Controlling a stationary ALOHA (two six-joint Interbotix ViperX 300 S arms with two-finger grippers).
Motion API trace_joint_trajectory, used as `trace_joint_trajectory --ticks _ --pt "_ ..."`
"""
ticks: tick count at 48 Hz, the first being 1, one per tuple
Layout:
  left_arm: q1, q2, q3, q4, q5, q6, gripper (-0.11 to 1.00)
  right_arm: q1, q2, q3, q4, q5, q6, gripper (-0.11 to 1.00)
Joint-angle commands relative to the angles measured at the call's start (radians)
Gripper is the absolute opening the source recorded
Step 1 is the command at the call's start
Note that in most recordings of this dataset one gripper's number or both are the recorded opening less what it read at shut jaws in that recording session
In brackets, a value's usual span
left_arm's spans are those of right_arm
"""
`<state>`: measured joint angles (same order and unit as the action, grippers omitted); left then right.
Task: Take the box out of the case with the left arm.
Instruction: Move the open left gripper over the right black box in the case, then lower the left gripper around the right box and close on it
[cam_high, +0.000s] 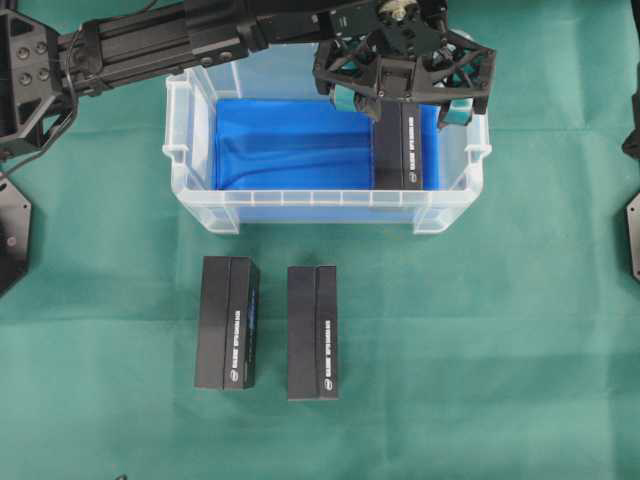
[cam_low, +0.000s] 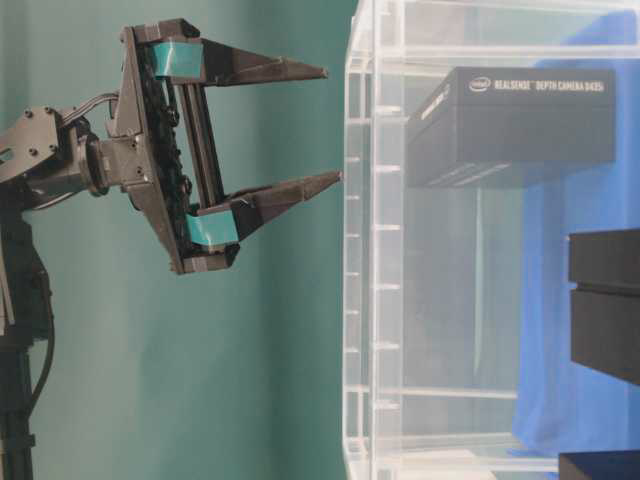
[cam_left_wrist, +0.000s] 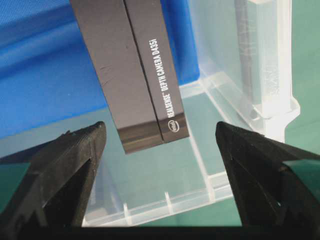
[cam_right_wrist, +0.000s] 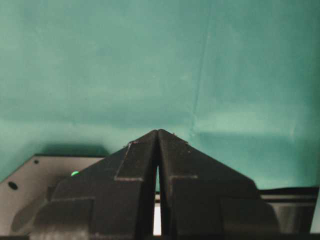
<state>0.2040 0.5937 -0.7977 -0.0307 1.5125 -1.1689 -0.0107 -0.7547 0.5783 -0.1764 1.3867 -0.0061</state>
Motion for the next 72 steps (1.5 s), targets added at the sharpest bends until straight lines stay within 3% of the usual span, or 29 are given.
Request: trace_joint_trajectory --ticks 1,72 --pt "0.006 -0.021 -0.011 0.003 0.002 0.000 0.97 0.000 -0.002 -0.009 -0.003 -0.002 -0.002 0.00" --pt "0.012 -0.020 0.023 0.005 -0.020 -0.040 0.97 0.000 -0.002 -0.011 -0.002 -0.003 0.002 0.00"
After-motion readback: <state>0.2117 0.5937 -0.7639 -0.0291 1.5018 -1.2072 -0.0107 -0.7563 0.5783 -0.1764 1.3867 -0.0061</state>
